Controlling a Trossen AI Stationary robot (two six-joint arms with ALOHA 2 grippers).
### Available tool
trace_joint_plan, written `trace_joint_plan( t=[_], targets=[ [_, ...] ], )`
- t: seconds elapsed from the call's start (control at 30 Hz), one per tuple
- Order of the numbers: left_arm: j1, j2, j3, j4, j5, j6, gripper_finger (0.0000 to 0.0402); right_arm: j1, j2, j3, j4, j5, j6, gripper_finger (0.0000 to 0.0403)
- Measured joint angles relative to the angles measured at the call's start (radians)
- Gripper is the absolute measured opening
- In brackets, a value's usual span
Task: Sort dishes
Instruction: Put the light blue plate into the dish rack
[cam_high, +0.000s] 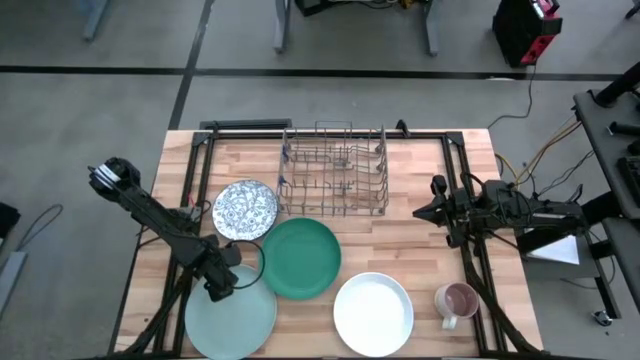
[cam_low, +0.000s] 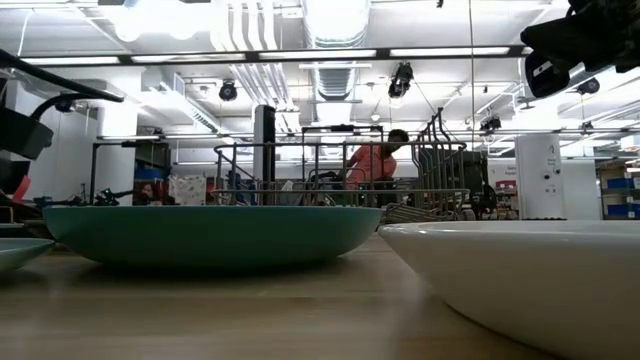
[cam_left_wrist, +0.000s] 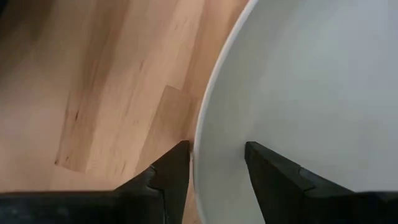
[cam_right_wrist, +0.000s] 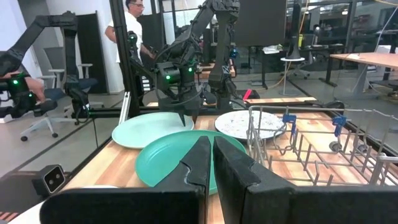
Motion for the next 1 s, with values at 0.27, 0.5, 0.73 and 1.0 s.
trace_joint_plan(
  t=[0.27, 0.5, 0.73, 1.0],
  targets=[
    [0.001, 0.002, 0.002, 0.037, 0.045, 0.004, 0.0125, 0.0, 0.0, 0.0, 0.0, 0.0, -0.004, 0.0011],
    [0.0, 0.005, 0.036, 0.053, 0.063, 0.004, 0.0055, 0.0, 0.0, 0.0, 0.0, 0.0, -0.005, 0.0011],
    [0.0, 0.007, 0.067, 0.061, 0.073, -0.005, 0.0005, 0.0, 0.0, 0.0, 0.0, 0.0, -0.005, 0.0011],
    [0.0, 0.007, 0.132, 0.0, 0.109, -0.008, 0.0001, 0.0, 0.0, 0.0, 0.0, 0.0, -0.005, 0.0011]
  ],
)
